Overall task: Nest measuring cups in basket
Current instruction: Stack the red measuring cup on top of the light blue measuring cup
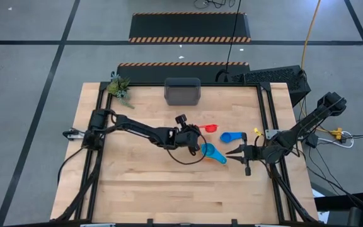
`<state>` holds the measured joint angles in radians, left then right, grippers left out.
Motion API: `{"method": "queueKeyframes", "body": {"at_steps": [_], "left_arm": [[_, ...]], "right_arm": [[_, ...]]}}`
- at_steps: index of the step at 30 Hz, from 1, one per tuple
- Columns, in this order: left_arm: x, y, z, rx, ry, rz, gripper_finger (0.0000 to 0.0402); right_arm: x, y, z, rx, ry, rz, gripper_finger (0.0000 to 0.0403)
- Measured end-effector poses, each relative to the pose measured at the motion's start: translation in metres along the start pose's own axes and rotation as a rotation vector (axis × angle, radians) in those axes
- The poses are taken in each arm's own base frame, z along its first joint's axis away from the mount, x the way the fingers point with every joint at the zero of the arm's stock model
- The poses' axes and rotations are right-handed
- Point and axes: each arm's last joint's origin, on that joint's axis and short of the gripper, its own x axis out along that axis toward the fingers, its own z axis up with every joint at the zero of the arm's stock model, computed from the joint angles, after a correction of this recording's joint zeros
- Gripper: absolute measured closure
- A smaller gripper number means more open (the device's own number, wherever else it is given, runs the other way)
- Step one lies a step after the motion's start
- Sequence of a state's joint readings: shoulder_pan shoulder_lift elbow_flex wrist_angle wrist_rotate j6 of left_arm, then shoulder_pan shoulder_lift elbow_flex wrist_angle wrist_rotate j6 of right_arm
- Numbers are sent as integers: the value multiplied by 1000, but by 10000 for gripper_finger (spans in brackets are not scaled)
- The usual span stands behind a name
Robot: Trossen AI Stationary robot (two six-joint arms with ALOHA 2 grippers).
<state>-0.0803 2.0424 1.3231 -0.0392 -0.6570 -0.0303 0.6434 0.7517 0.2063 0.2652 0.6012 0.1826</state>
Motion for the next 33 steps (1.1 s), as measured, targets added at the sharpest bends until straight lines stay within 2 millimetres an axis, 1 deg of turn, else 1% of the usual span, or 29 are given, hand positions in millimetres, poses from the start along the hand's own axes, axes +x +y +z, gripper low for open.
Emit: {"method": "queueKeyframes", "body": {"at_steps": [7, 12, 17, 21, 26, 29, 33], "left_arm": [[-41, 4, 29, -74, -126, -34, 396], [-63, 0, 44, -133, -232, -66, 397], [-76, -6, 58, -221, -371, -94, 396], [-86, -11, 68, -273, -487, -139, 397], [-98, -16, 79, -327, -639, -233, 396], [-103, -21, 79, -325, -701, -283, 397], [-107, -24, 74, -337, -784, -354, 396]], "right_arm": [[0, 1, 7, 57, -60, 12, 358], [-1, 2, 14, 98, -120, 25, 358], [-2, 2, 20, 136, -179, 37, 358], [-2, 3, 22, 150, -194, 40, 358], [-3, 3, 24, 173, -216, 45, 358], [-4, 3, 28, 194, -254, 53, 358], [-5, 3, 32, 209, -283, 82, 358]]}}
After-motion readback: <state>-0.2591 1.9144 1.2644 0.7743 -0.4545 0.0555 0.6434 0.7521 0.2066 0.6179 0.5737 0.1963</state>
